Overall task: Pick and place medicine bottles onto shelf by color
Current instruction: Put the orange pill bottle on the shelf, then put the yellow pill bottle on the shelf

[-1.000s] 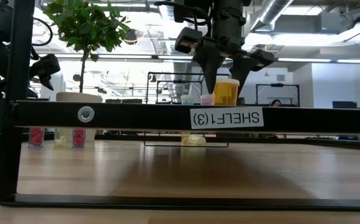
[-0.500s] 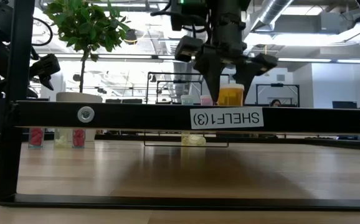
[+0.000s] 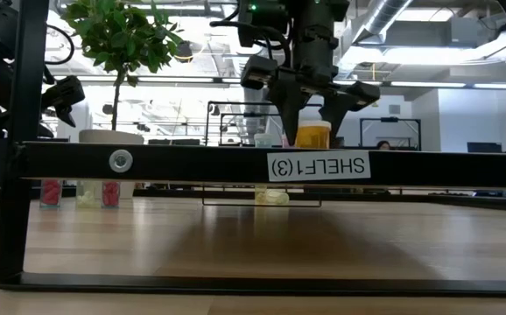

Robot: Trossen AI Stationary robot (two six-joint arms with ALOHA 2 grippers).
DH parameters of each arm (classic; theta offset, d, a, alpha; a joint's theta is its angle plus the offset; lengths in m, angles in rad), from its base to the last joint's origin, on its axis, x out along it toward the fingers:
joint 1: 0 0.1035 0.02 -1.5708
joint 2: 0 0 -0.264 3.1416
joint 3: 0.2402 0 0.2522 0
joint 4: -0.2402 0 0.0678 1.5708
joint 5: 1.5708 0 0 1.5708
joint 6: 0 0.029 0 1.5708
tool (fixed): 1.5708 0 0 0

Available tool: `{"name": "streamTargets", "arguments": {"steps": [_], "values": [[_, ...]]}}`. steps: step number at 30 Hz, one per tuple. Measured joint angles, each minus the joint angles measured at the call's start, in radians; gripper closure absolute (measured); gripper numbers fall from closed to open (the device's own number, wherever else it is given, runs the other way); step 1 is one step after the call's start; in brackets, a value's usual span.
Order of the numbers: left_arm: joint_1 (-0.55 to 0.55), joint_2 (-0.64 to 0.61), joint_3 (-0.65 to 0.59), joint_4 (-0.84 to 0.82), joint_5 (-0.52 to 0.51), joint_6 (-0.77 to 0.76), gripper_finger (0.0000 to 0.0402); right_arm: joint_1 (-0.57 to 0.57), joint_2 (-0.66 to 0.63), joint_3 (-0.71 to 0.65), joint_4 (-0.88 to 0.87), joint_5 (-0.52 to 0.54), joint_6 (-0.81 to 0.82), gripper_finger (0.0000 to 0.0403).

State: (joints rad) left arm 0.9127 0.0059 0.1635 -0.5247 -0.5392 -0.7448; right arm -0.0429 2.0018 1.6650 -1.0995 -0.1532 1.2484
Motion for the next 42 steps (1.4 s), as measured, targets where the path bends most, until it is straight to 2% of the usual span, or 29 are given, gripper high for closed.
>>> {"name": "streamTargets", "arguments": {"steps": [6,13,26,38,42], "values": [[0.000,0.000,0.000,0.000,0.000,0.000,0.0191,0.000,0.000,0.000,0.001,0.001,0.000,0.0159],[0.000,0.000,0.000,0.000,0.000,0.000,0.0191,0.000,0.002,-0.002,0.000,0.001,0.008,0.0125],[0.000,0.000,0.000,0.000,-0.001,0.000,0.0191,0.018,-0.056,0.000,-0.057,-0.055,0.004,0.0007],[0.000,0.000,0.000,0.000,0.004,0.000,0.0191,0.089,-0.209,0.000,-0.131,-0.050,0.008,0.0021],[0.000,0.000,0.000,0.000,0.004,0.000,0.0191,0.142,-0.267,0.000,-0.185,0.023,0.079,0.0024]]}}
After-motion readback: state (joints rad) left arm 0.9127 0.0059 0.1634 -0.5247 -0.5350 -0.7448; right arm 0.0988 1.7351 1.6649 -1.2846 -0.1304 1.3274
